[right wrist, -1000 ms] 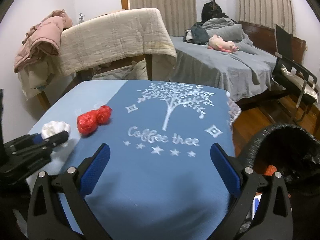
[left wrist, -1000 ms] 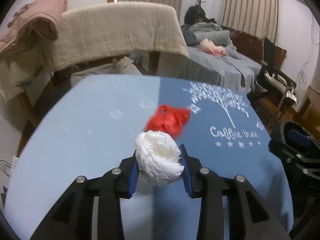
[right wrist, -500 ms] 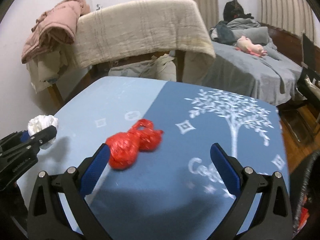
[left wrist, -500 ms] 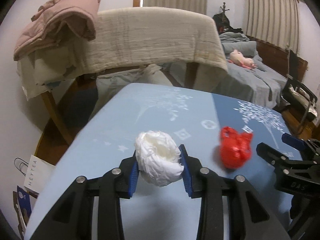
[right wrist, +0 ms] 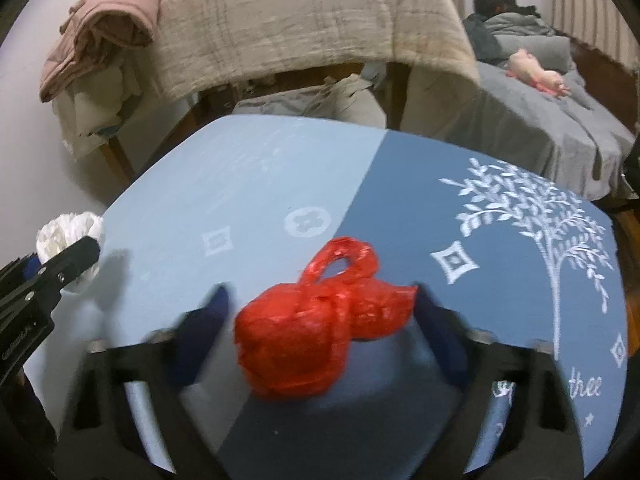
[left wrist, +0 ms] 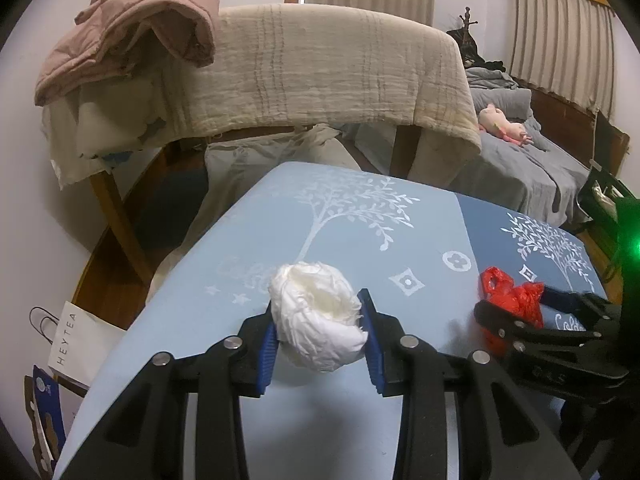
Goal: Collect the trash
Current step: 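Grasp the red plastic bag with the right tool while the left tool holds the tissue, then carry the white tissue and red bag over the black bin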
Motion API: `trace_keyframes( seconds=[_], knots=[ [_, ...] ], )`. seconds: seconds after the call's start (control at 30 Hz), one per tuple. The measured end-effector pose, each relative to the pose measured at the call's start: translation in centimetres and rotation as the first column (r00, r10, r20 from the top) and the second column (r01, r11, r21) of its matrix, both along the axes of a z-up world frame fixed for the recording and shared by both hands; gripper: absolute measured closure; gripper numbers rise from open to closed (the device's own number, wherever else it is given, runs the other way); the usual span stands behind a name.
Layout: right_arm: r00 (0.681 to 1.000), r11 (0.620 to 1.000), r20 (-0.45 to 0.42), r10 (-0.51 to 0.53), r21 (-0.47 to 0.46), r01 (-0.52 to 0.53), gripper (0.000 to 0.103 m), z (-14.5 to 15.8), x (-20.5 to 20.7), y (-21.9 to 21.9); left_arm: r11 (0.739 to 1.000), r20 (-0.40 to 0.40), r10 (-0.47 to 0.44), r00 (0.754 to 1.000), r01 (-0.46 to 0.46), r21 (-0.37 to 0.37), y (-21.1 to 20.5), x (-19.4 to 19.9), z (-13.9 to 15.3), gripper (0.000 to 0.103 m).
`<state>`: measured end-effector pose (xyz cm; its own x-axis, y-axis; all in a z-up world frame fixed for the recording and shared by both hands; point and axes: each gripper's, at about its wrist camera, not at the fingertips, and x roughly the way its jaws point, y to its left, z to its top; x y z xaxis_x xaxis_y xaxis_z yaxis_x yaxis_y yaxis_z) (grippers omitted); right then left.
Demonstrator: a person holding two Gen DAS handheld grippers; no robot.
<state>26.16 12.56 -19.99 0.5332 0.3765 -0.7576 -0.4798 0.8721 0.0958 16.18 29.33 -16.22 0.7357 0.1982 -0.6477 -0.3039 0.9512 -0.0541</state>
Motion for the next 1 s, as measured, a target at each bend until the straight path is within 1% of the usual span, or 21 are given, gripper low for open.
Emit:
trace_keyframes(
  seconds=[0.07, 0.1, 0.13, 0.2, 0.23, 0.4, 0.6, 0.83, 1.0],
  knots=[
    [1.0, 1.0, -0.018, 0.012, 0.017, -0.011, 0.039, -0.1, -0.1, 0.0, 1.0, 0.002, -0.001, 1.0, 0.001, 0.0, 0.0, -0.2, 0.2, 0.066],
    [0.999, 0.999, -0.026, 0.02, 0.029, -0.019, 0.045, -0.1, -0.2, -0.1, 1.0, 0.004, -0.001, 1.0, 0.001, 0.002, -0.1, -0.2, 0.3, 0.066],
    [0.999, 0.999, -0.028, 0.025, 0.032, -0.024, 0.049, 0.0, -0.3, -0.1, 1.0, 0.005, -0.001, 1.0, 0.001, 0.004, -0.1, -0.3, 0.4, 0.066],
    [0.999, 0.999, -0.024, 0.034, 0.039, -0.033, 0.054, 0.4, -0.6, -0.3, 1.0, 0.01, -0.002, 1.0, 0.002, 0.009, -0.4, -0.5, 0.8, 0.066],
    [0.999, 0.998, -0.019, 0.038, 0.046, -0.037, 0.055, 0.8, -0.8, -0.5, 1.0, 0.013, -0.004, 1.0, 0.004, 0.011, -0.4, -0.6, 1.0, 0.066],
    [0.999, 0.996, 0.026, 0.026, 0.081, -0.028, 0.057, 3.0, -2.0, -2.3, 0.999, 0.034, -0.026, 0.999, 0.025, 0.024, -1.9, -1.3, 2.4, 0.066],
    [0.997, 0.992, 0.081, -0.014, 0.126, 0.004, 0.057, 6.1, -4.2, -6.0, 0.997, 0.065, -0.073, 0.995, 0.071, 0.04, -4.7, -1.9, 4.4, 0.066],
    [0.989, 0.988, 0.135, -0.057, 0.152, 0.036, 0.057, 9.6, -6.5, -10.5, 0.988, 0.103, -0.149, 0.983, 0.144, 0.05, -9.2, -2.6, 7.2, 0.066],
    [0.98, 0.984, 0.178, -0.094, 0.167, 0.064, 0.057, 11.9, -8.4, -14.1, 0.978, 0.137, -0.206, 0.969, 0.201, 0.051, -12.7, -3.3, 9.0, 0.066]
  ],
)
